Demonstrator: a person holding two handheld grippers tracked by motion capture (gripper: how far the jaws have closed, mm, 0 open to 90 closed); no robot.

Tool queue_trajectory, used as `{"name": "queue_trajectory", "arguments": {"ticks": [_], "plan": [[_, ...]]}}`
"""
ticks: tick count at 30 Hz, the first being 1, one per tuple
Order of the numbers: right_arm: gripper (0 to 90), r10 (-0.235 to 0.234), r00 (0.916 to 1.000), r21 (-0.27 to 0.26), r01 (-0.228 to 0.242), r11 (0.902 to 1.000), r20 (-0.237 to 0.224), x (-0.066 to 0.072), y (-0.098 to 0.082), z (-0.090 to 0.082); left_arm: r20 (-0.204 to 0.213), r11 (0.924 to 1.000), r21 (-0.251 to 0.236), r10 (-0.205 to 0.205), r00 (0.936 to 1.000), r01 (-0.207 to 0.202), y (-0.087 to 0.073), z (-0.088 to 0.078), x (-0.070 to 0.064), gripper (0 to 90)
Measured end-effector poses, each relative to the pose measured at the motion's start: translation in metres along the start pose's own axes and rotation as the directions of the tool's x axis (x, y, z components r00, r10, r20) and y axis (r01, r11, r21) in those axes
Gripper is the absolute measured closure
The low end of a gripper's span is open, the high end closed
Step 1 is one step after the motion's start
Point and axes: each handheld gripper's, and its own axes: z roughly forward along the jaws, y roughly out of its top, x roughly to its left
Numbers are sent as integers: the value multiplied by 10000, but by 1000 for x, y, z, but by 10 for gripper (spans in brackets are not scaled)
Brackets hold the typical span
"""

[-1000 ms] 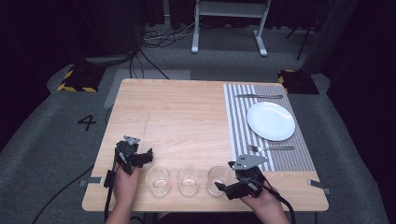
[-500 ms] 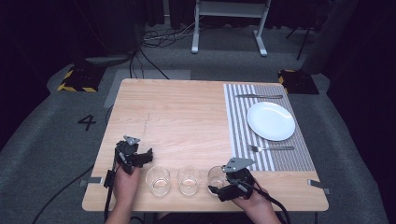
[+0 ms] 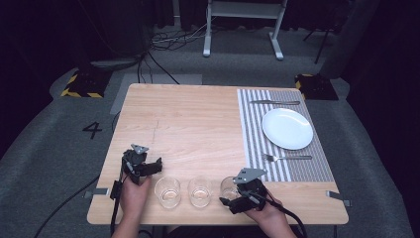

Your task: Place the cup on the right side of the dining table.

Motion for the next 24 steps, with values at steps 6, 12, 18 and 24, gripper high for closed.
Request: {"name": "queue_trajectory", "arguments": {"ticks": [6, 12, 18, 24], "plan": [[178, -65, 10000, 31, 64, 10000, 59, 1, 0, 0, 5, 10000, 2, -5, 10000, 5, 0, 0, 0, 133], [180, -107, 9999, 71, 107, 9999, 48, 1, 1, -1, 6, 10000, 1, -4, 10000, 4, 0, 0, 0, 134], [180, -56, 10000, 189, 57, 9998, -62, -2, 3, -1, 6, 10000, -1, -5, 10000, 5, 0, 0, 0, 134], [180, -72, 10000, 188, 73, 9998, -67, -3, 7, -7, 1, 10000, 11, 9, 10000, -9, 0, 0, 0, 135]]}}
